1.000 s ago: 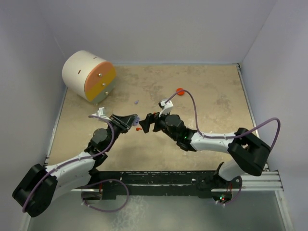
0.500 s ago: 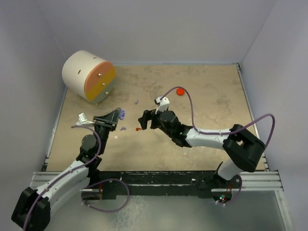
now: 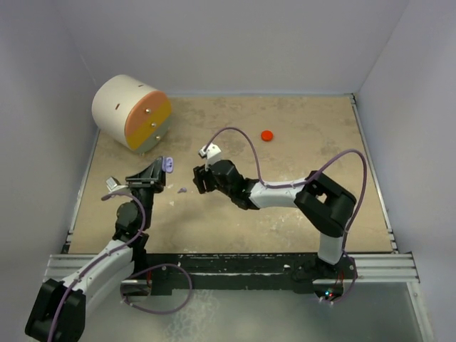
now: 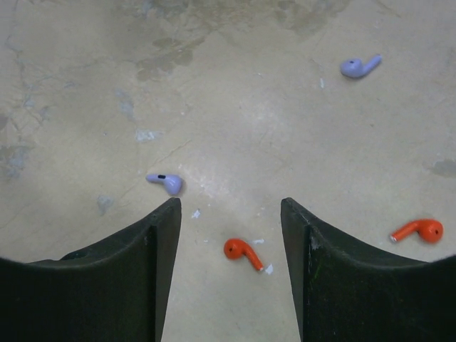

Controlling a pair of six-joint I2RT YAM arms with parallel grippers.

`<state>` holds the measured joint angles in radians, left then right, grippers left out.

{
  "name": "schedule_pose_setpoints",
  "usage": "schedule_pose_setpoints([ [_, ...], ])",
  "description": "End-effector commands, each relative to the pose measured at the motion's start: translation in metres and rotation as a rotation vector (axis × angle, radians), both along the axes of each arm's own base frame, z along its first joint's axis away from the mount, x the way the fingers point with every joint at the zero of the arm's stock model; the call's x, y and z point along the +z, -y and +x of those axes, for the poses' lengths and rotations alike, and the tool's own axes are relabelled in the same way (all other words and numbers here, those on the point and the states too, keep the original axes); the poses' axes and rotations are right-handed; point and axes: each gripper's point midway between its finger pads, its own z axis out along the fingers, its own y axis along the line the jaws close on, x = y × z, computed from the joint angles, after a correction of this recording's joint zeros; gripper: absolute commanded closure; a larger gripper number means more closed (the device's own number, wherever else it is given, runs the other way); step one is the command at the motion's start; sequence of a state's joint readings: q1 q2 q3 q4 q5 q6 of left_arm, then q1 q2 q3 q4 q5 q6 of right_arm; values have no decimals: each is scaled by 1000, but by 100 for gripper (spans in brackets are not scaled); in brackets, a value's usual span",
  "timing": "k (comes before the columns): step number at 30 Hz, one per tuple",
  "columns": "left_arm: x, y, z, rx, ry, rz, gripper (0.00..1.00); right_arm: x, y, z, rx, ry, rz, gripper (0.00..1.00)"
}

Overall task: Insert the wireless bluetooth earbuds into the charging case
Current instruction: Pick up the earbud from the center of the board.

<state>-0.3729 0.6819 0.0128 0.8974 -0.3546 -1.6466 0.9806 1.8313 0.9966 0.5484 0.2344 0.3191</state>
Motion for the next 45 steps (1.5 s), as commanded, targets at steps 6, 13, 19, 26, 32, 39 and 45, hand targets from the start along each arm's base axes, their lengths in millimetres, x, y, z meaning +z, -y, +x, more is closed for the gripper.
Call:
schedule_pose_setpoints([
  [6,-31,-19,-15,48,-13,-83,100,15,-60,5,203,69,78,43],
  [13,-34,-15,-11,43,-43,-33,100,-2,-70,3,242,50,71,46],
  [19,-39,-10,-6,34,-75,14,100,-13,-74,-2,278,39,67,47],
  [26,-39,-7,-4,25,-82,29,100,-21,-78,-4,301,36,62,48],
  [32,-40,-5,-2,18,-93,36,100,-29,-81,-3,313,34,53,50],
  [39,-39,-4,-1,13,-93,39,100,-37,-83,-4,321,25,44,53],
  [45,-40,-3,-1,11,-94,38,100,-43,-84,-6,328,18,37,54],
])
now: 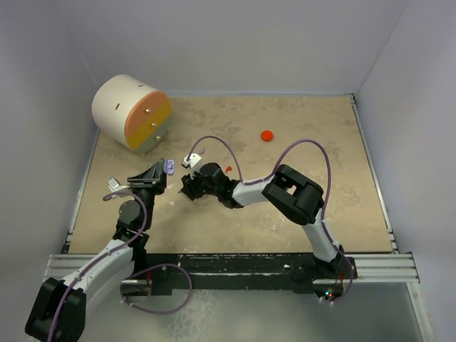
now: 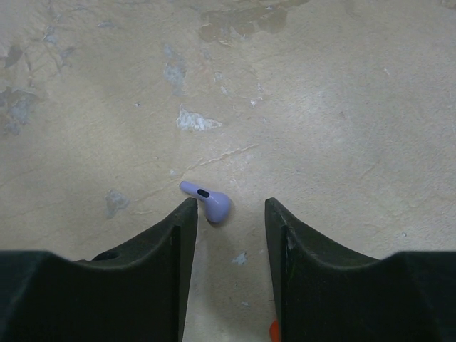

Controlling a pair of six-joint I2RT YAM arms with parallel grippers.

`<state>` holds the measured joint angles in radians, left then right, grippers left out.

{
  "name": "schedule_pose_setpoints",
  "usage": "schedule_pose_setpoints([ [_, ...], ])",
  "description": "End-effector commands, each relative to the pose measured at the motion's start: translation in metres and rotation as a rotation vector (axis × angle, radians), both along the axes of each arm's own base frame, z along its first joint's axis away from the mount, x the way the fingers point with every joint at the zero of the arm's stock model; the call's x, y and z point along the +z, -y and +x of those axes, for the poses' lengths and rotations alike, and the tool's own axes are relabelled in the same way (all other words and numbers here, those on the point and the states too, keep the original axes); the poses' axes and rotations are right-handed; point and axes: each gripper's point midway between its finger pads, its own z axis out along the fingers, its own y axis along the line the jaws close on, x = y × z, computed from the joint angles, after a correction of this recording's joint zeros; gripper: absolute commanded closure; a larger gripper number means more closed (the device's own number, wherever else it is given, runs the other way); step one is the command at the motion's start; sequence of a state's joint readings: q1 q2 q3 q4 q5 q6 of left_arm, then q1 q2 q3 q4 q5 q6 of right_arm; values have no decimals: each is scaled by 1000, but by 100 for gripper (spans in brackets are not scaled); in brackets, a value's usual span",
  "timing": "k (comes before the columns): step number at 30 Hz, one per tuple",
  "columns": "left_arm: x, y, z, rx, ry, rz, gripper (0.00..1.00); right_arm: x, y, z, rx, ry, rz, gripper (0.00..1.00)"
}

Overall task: Insert the wireless bluetooth earbuds into the charging case
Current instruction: Pick up the earbud from the center of the board.

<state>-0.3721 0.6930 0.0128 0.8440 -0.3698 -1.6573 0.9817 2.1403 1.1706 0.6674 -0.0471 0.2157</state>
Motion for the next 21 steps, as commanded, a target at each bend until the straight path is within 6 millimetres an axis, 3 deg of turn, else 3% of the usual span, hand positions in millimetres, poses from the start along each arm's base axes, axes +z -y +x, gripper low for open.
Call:
schedule_pose_setpoints([
  [1,-24,-2,-6,-3,-34,28,100,21,-16,2,30,42,53,55],
  [21,-24,-2,-6,-3,-35,22,100,0,-20,-3,28,38,-5,64],
])
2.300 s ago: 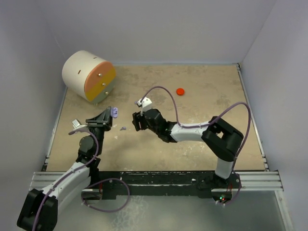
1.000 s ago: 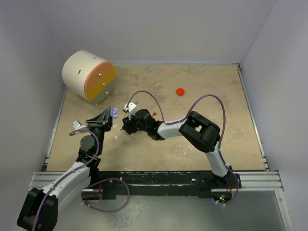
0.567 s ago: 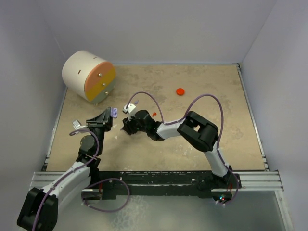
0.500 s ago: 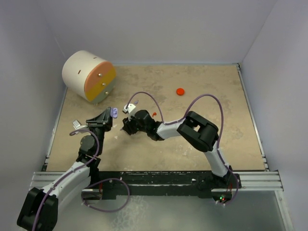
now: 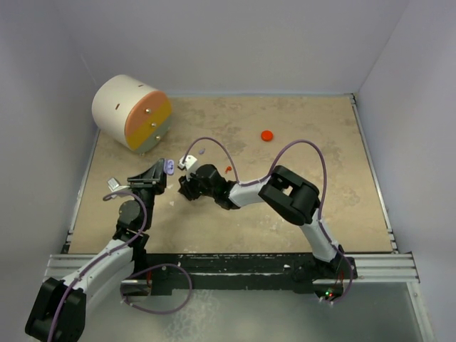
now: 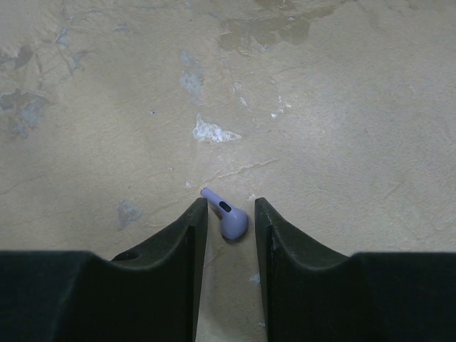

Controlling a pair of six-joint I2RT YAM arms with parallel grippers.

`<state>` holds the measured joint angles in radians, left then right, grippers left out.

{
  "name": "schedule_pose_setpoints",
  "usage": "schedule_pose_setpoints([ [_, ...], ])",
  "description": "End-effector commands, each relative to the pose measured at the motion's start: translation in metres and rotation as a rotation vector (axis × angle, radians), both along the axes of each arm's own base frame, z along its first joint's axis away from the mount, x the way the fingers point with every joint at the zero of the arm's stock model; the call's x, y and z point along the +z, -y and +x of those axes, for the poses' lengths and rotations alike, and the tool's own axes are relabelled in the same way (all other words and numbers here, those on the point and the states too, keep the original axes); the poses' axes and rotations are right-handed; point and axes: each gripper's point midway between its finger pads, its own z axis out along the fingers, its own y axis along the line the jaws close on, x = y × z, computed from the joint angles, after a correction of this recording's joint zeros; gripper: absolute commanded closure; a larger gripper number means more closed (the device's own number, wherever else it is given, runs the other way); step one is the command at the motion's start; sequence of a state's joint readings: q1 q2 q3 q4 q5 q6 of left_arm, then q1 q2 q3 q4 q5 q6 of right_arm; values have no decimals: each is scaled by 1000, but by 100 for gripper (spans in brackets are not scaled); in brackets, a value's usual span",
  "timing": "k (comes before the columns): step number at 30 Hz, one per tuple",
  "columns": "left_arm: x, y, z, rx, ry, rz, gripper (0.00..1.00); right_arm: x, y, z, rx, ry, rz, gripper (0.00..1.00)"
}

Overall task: Insert the wireless bluetooth earbuds into the charging case
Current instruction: Pick up the earbud from the center of the board.

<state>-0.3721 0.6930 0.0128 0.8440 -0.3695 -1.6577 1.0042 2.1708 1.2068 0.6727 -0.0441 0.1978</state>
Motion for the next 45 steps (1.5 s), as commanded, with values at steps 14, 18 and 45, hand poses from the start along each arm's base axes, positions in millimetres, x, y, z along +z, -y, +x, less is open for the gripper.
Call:
schedule_pose_setpoints([
  [14,-28,-3,-5,0,-44,23,100,13,2,2,-23,48,15,83],
  [18,-28,-3,-5,0,-50,25,100,40,11,1,-43,97,67,89],
  [45,-23,56,27,-228,-104,180,100,176,134,27,-392,199,-179,100],
])
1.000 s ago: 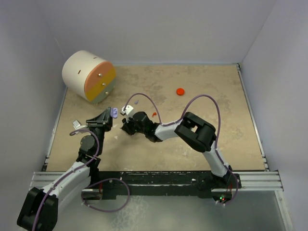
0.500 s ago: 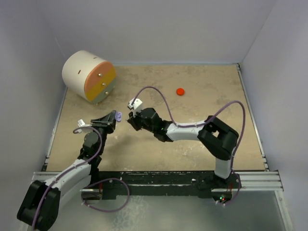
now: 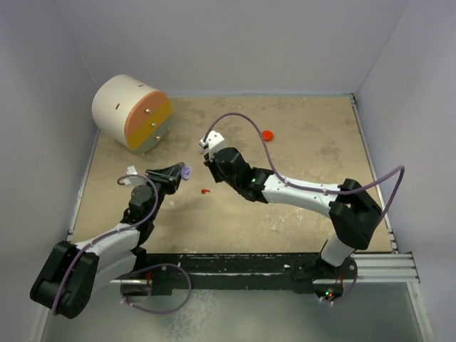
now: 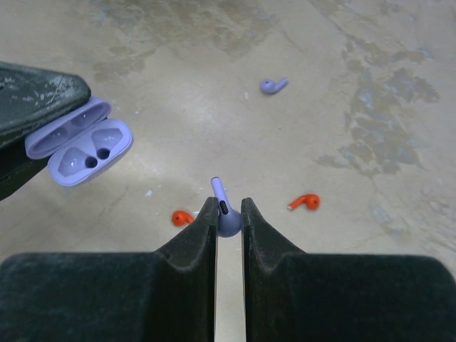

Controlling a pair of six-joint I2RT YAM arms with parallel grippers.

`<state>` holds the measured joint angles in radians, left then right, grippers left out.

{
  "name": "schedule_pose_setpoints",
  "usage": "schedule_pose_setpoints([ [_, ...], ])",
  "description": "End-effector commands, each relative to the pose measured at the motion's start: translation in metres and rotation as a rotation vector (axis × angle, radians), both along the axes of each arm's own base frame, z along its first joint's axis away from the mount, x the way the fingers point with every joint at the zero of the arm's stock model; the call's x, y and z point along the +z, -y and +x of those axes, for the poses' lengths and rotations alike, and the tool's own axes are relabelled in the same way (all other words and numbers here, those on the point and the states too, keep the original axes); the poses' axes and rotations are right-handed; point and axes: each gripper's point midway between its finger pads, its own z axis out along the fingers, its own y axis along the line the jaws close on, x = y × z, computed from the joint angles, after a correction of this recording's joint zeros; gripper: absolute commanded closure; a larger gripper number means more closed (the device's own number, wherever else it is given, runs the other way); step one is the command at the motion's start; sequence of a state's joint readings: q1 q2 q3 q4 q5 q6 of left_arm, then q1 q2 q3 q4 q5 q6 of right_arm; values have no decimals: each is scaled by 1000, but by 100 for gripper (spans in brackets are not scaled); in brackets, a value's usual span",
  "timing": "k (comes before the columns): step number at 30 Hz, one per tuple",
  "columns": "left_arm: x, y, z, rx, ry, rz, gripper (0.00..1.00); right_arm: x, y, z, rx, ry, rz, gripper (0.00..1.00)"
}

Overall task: Insert the wireless bluetooth earbuds into the charging case
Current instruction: Pick up the earbud from the center of the board, then place the earbud in the charging case.

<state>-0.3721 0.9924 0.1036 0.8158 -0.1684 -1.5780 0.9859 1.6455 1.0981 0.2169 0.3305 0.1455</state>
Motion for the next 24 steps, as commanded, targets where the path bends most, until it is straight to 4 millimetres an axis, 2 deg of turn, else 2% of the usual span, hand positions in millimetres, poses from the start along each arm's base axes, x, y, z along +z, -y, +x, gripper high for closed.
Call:
schedule_pose_setpoints([
  [1,30,10,9,-43,92,-6,100,52,15,13,-46,53,-43,100],
  [5,28,11,13,-41,76,-4,100,61,9,13,-16,25,-106,100],
  [16,20,12,17,-36,53,21,100,39,2,20,10,-66,-290,100],
  [24,13,17,21,-55,43,33,100,45,-5,23,38,-61,-336,100],
])
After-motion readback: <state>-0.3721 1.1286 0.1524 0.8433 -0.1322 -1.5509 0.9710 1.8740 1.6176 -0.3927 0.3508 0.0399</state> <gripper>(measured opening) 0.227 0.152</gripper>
